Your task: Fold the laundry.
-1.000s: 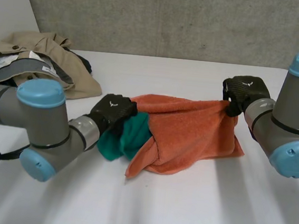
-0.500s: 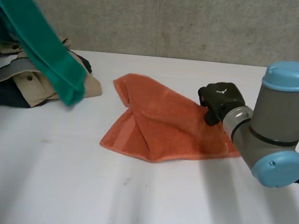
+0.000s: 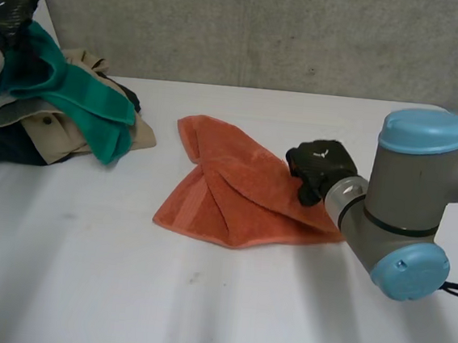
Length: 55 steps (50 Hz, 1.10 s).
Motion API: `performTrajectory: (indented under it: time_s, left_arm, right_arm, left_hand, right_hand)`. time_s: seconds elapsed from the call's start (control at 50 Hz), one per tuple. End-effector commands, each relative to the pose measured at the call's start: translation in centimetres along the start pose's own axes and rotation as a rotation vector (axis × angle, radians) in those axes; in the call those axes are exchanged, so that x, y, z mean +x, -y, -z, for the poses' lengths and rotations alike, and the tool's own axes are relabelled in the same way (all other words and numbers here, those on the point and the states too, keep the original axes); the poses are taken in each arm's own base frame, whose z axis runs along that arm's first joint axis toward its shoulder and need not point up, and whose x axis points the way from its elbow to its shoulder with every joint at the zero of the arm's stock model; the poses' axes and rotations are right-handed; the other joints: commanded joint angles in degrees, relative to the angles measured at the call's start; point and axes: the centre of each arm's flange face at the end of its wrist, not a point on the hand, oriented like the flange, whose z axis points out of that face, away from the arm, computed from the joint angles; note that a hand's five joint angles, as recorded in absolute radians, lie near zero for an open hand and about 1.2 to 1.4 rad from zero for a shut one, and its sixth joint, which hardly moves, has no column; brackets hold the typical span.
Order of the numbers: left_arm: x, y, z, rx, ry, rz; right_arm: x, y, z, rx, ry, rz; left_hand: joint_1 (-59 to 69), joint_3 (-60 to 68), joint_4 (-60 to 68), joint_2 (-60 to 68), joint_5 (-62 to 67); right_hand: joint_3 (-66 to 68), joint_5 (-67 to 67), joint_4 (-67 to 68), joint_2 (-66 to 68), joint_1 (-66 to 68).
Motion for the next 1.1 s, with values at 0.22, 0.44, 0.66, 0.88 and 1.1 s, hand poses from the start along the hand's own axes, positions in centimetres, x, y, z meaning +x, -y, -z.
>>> performTrajectory:
  time_s: [0.22, 0.44, 0.66, 0.88, 1.1]
  left_arm:
    - [15.6, 0.2, 8.9, -0.062, -0.441, 0.100]
    - [25.7, -3.9, 15.5, -0.304, -0.709, 0.192]
    - [22.0, 0.0, 16.0, -0.248, -0.551, 0.269]
    - [18.3, 0.5, 14.4, -0.226, -0.446, 0.232]
    - [16.3, -0.8, 16.9, -0.408, -0.362, 0.190]
  right_arm:
    - [1.7, 10.1, 7.5, 0.283, 0.061, -0.028]
    - [2.1, 12.6, 11.2, 0.370, 0.113, -0.087]
    - [1.7, 9.5, 7.5, 0.251, 0.097, -0.089]
    - [-0.7, 6.9, 1.1, 0.221, 0.029, -0.090]
    - [-4.7, 5.6, -3.4, 0.251, 0.080, -0.056]
  left_hand:
    - [-0.9, -2.0, -1.4, -1.6, -2.8]
    - [-0.9, -2.0, -1.4, -1.6, -2.8]
    - [64.1, 63.0, 63.5, 63.3, 62.2]
    - [2.2, 1.1, 1.6, 1.4, 0.3]
    - [-0.2, -1.3, -0.7, -0.9, -2.1]
  right_hand:
    - [12.0, 12.5, 11.6, 12.7, 16.1]
    - [12.0, 12.5, 11.6, 12.7, 16.1]
    - [12.0, 12.5, 11.6, 12.7, 16.1]
    - [12.0, 12.5, 11.6, 12.7, 16.1]
    - [-58.0, -57.5, -58.4, -57.3, -53.9]
